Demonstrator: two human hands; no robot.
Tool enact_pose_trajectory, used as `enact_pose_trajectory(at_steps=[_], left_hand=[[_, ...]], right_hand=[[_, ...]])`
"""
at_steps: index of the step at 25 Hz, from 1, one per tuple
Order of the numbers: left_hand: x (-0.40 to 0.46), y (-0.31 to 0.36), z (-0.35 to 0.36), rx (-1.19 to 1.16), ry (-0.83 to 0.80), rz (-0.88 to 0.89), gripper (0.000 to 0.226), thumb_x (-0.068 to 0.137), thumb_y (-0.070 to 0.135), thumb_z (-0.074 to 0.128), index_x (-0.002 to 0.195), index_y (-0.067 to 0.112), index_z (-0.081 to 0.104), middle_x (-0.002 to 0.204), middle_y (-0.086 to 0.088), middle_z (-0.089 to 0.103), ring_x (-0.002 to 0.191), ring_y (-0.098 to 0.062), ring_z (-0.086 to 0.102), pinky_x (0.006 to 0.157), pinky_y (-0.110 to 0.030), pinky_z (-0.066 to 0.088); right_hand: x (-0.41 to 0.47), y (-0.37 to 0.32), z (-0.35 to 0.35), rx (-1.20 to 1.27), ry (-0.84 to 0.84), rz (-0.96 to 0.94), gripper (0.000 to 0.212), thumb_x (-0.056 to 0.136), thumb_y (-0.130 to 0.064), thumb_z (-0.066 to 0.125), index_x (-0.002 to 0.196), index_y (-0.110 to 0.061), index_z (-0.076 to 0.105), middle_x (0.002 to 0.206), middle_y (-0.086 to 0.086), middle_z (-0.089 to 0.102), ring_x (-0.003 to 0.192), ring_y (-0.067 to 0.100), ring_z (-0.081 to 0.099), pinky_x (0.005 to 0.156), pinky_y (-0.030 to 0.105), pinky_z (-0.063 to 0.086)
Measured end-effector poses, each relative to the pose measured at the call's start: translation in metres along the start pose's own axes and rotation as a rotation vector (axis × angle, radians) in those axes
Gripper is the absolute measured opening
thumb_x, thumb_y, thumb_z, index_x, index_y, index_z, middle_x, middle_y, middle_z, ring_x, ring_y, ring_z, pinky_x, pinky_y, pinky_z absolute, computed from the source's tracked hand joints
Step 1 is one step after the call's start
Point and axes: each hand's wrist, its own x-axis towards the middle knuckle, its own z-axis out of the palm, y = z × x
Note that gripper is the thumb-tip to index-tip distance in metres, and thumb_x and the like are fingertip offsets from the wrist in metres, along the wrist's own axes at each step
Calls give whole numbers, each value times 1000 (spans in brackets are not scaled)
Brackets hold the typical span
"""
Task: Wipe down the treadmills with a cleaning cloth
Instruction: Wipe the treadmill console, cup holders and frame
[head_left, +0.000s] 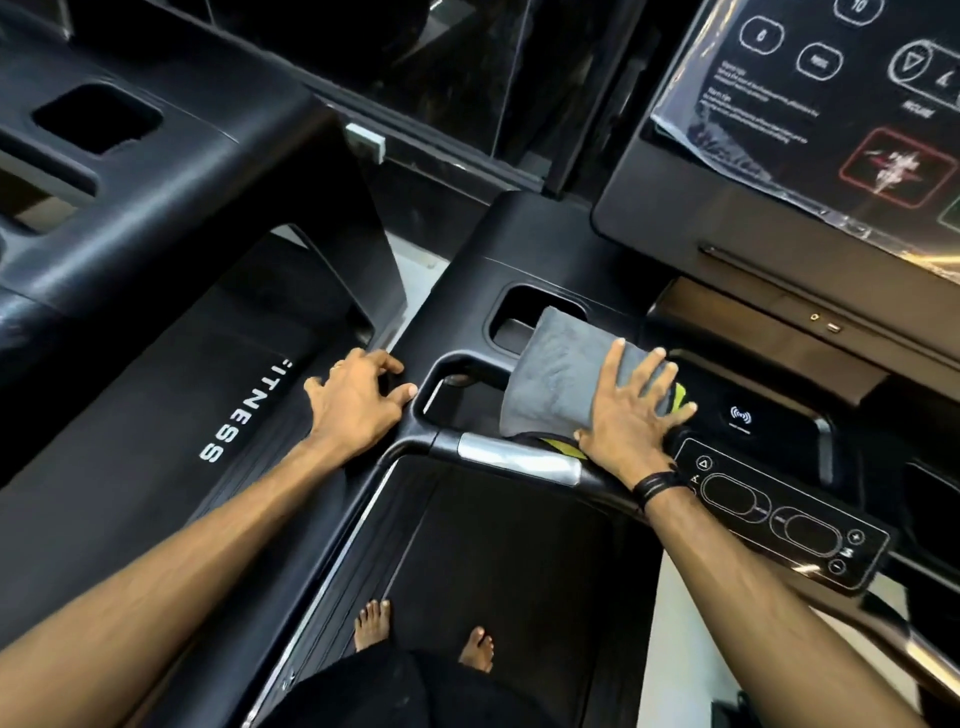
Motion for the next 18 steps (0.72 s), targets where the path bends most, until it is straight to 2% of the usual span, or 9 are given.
enact_pose_trajectory(at_steps=[2,4,6,8,11,13,18], left_hand=[[2,0,0,-12,-11,1,32,86,41,73,114,26,67,119,2,60,119,-21,56,106,-52,29],[3,0,-2,-21,-14,-10,31,86,42,73,112,27,67,116,3,59,117,-21,56,105,-50,29],[5,-1,-1,-29,-16,-21,30,86,42,73,111,28,67,116,4,59,116,-19,56,105,-49,28],[5,-1,0,-27,-11,-26,30,85,43,74,110,29,67,115,5,59,116,-19,55,106,-50,29],[7,-1,0,-33,-6,-37,29,84,42,75,109,29,68,113,5,59,114,-19,56,106,-50,30],[8,0,1,-43,-9,-39,29,83,42,76,108,29,68,113,6,59,114,-18,56,105,-49,30],[8,-1,1,-63,-8,-45,27,82,41,78,104,30,68,111,7,58,111,-18,56,101,-46,29]], right_hand=[[2,0,1,-8,0,-5,135,76,-44,84,156,-13,-21,157,36,-22,147,55,-13,110,80,9],[8,-4,2,-44,15,-23,143,69,-64,80,155,-11,-21,157,37,-18,147,57,-10,110,79,5],[18,-10,1,-85,35,-41,150,58,-82,73,156,-12,-17,158,37,-14,147,58,-6,111,77,5],[27,-19,0,-140,79,-118,151,52,-91,66,158,-14,-10,160,36,-7,147,58,0,114,75,8],[35,-40,2,-197,188,-324,140,57,-96,54,160,-17,3,164,29,2,149,51,7,117,71,8],[41,-59,4,-212,229,-425,134,64,-96,47,160,-14,4,165,24,7,151,45,11,119,67,10],[50,-100,-1,-201,257,-567,130,70,-89,52,160,-12,-1,165,24,7,152,41,12,121,61,16]])
